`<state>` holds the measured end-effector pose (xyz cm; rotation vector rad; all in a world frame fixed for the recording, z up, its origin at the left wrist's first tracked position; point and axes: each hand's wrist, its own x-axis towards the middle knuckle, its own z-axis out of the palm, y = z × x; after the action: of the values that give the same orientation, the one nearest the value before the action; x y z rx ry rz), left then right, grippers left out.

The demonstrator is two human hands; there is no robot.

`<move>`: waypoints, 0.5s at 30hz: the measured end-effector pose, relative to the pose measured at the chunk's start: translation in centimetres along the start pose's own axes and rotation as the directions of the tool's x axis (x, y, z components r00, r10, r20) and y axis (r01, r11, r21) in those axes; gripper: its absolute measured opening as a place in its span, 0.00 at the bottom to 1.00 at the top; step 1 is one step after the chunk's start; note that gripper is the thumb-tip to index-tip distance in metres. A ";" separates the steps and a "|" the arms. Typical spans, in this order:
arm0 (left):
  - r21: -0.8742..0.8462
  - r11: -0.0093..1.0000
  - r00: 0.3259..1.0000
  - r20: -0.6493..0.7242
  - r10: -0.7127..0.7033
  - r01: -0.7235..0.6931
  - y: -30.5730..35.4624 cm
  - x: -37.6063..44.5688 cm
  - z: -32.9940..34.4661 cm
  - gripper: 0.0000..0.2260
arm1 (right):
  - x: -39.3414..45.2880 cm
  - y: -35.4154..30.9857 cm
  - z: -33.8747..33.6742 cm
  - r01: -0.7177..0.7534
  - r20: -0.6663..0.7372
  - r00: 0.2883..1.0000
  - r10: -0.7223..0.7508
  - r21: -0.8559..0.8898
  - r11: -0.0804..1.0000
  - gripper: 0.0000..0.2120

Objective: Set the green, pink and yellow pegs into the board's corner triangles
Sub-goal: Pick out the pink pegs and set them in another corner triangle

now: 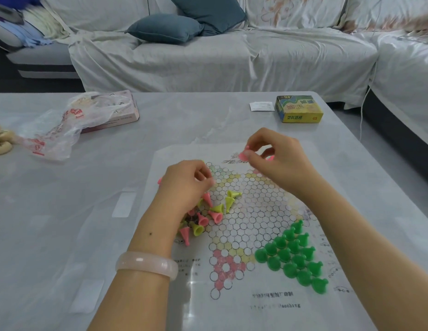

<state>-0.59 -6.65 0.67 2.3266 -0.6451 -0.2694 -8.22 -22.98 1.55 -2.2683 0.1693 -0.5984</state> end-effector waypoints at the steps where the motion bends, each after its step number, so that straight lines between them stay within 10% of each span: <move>1: 0.071 0.997 0.999 0.043 0.013 -0.016 -0.2 -0.1 -0.2 0.00 | -0.1 0.4 -0.3 -0.049 -0.029 0.998 0.049 0.023 0.999 0.04; 6: 0.261 0.957 0.967 0.249 0.059 -0.126 -0.5 -0.2 -0.3 0.08 | 0.0 2.7 -1.2 -0.163 -0.180 0.968 0.174 0.077 0.984 0.04; 15: 0.171 0.985 0.992 0.128 0.017 -0.039 -0.9 0.0 0.0 0.03 | 0.1 3.9 -1.4 -0.173 -0.232 0.960 0.154 -0.062 0.983 0.06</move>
<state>-0.25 -6.08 0.07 2.4788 -0.7904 -0.3632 -8.51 -26.66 -0.40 -2.2323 0.4977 -0.7724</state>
